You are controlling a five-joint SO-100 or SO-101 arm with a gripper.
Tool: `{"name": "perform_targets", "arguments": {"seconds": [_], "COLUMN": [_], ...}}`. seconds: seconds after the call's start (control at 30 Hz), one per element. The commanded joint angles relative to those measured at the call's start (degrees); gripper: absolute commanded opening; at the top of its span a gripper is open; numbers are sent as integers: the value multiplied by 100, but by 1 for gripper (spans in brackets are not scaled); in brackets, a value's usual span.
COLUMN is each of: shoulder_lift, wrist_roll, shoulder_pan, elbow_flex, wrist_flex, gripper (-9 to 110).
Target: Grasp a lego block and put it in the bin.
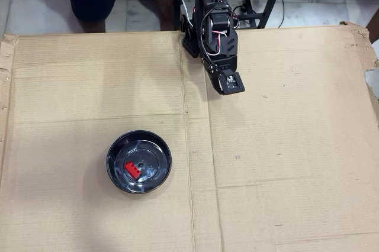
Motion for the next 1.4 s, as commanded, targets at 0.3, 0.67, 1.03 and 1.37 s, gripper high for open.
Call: {"name": "perform_targets", "arguments": {"seconds": [0.3,0.67,1.03,1.37], "shoulder_lift": [2268,3911,4632,4808], "wrist_roll": [35,35,35,18], "shoulder_pan": [18,26,35,35], "elbow_flex": [1960,3384,4254,4535], "wrist_flex": [-44,-44,-44,53], "gripper": [0,0,0,0]}}
